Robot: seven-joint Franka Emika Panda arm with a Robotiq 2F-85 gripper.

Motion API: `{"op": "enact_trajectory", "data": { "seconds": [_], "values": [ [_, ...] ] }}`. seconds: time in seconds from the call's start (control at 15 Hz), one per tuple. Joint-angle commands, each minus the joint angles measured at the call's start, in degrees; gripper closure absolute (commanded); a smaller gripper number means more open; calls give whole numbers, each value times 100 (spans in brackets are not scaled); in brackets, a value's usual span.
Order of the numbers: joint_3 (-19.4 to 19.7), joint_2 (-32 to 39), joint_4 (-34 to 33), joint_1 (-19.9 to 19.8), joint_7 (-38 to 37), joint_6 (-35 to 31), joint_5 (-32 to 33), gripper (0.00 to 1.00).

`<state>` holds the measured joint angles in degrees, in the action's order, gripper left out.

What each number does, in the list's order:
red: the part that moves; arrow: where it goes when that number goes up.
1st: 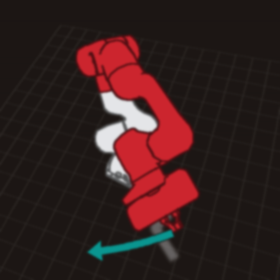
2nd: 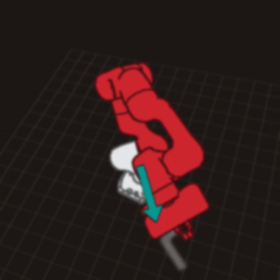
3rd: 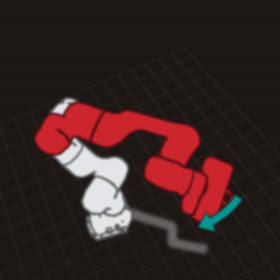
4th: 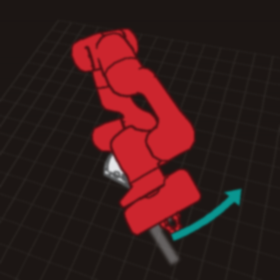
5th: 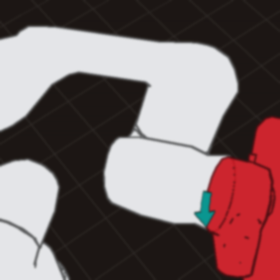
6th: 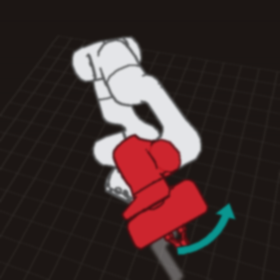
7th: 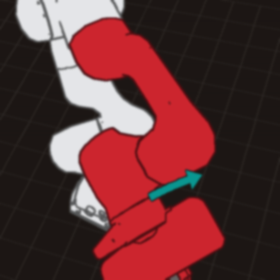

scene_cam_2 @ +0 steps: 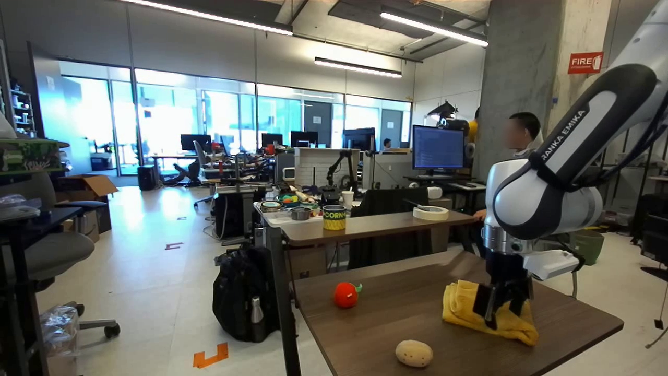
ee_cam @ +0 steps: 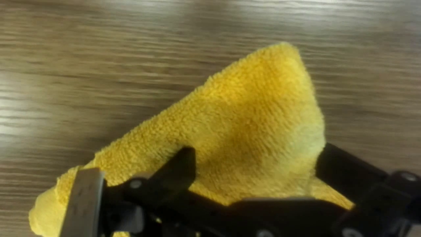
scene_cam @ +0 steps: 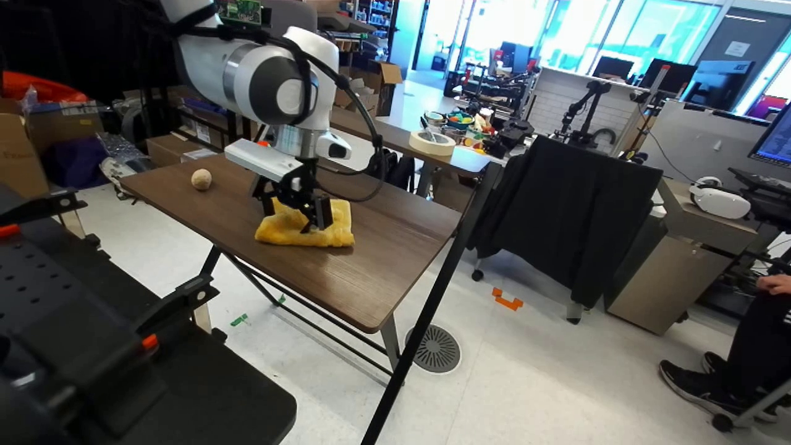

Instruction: Wipe the table with the towel

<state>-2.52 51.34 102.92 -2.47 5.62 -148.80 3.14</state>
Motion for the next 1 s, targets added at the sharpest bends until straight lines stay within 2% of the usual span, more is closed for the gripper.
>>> {"op": "enact_trajectory", "data": {
  "seconds": [0.0,0.07,0.13,0.33,0.4,0.53,0.67,0.93],
  "values": [
    [400,-574,857,1005,-1581,-831,-132,0],
    [519,-650,958,1277,-2050,-923,-166,0],
    [608,-380,459,1169,-2118,-806,-215,0],
    [869,-556,432,1486,-2968,-634,-407,0],
    [887,-632,425,1479,-3172,-512,-515,0],
    [842,-883,410,1331,-3296,-352,-717,0],
    [931,-1061,467,1416,-3525,-276,-797,0],
    [984,-952,393,1367,-3745,-87,-765,0]
  ]
}}
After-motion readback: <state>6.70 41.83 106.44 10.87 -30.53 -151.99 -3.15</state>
